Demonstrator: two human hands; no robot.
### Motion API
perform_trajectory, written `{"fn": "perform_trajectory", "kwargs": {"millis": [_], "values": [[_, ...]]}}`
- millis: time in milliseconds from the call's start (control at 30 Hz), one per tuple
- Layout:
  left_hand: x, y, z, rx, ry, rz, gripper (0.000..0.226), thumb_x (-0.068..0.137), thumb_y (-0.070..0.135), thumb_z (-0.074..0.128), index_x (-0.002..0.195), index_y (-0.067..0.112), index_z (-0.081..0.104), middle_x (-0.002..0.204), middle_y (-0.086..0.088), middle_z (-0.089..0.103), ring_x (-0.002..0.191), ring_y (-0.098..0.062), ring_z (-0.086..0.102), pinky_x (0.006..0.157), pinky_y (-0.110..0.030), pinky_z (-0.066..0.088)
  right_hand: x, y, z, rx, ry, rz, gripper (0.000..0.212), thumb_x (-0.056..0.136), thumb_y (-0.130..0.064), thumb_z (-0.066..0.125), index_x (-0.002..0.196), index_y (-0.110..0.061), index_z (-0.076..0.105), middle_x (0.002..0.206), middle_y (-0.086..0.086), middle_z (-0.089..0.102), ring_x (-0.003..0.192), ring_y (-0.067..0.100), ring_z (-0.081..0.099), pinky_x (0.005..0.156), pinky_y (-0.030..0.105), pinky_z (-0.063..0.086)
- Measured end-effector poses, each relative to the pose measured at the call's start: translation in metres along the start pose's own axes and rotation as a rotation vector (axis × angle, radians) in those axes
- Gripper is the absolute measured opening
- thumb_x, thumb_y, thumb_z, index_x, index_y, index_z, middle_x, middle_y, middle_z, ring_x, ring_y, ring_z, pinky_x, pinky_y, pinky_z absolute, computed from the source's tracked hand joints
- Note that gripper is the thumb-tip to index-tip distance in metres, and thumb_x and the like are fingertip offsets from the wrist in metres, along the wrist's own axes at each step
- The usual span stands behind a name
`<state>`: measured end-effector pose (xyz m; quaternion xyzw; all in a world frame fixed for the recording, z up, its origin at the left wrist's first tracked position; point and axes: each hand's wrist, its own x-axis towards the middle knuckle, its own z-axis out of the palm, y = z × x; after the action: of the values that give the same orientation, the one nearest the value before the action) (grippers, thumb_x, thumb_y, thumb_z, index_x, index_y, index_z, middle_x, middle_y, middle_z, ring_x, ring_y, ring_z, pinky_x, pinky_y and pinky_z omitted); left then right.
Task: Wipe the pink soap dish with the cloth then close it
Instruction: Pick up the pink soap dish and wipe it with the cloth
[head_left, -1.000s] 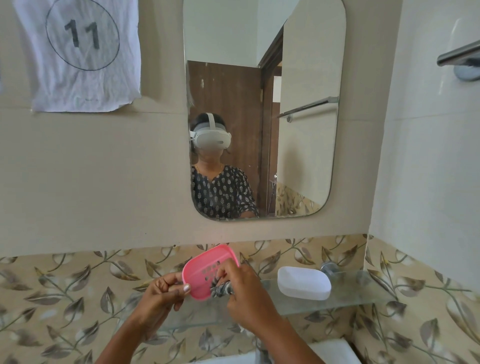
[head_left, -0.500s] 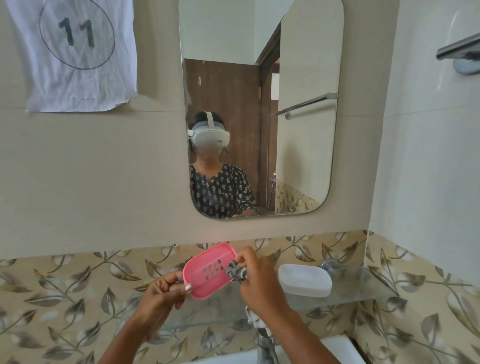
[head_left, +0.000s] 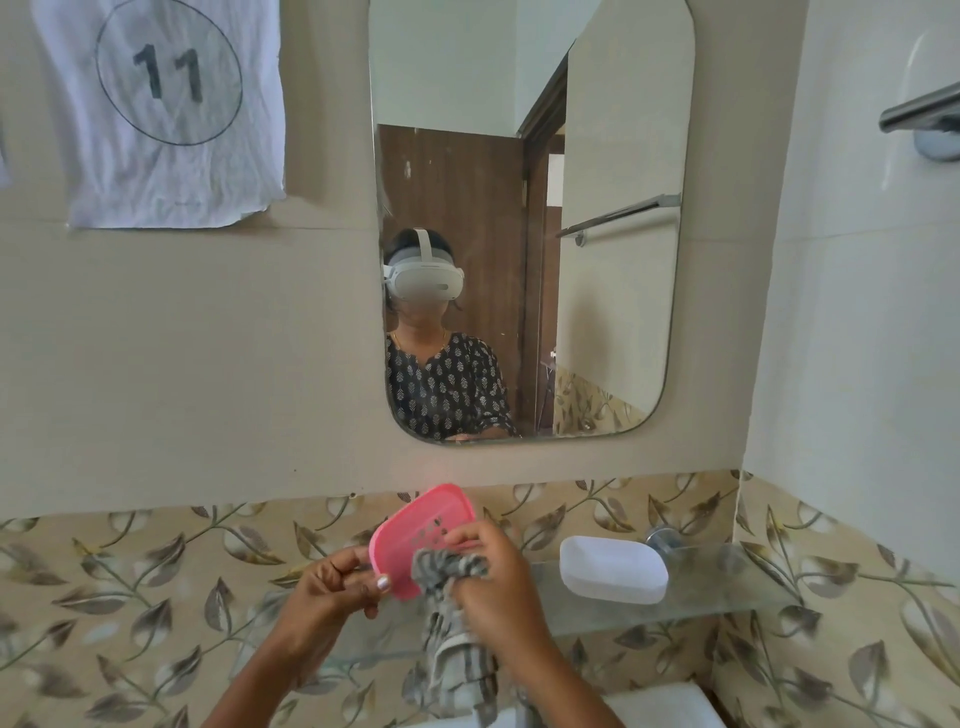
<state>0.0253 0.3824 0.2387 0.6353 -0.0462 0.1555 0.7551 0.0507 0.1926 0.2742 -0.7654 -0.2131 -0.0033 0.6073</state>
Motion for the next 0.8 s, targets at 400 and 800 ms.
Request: {"fn": "perform_trajectory", "kwargs": {"millis": [400,800], "values": [[0.0,-0.008,0.005,0.222,-0.06,0.009,0.038,0.064,-0.026,0.066,0.084,0.004,0.077,0.111,-0.01,0.072,0.097,-0.027,0.07,0.072,-0.028,0.059,0.004,0.001,-0.039,-0.111,-0.146,0.028,0.086,0.078,0.016,0.045,0.138,-0.045,0.039,0.128,-0.014,0.041,0.061,0.001,0.055,0.048,0.015,0.041],[-0.001,-0.004,0.012,0.286,-0.149,-0.117,0.115,0.034,0.038,0.094,0.134,0.013,0.043,0.123,-0.004,0.062,0.101,-0.01,0.067,0.075,-0.018,0.054,-0.002,0.009,-0.041,-0.21,-0.149,0.067,0.059,0.074,0.012,0.043,0.101,-0.038,0.057,0.103,-0.011,0.059,0.048,0.007,0.044,0.042,0.019,0.032]]}}
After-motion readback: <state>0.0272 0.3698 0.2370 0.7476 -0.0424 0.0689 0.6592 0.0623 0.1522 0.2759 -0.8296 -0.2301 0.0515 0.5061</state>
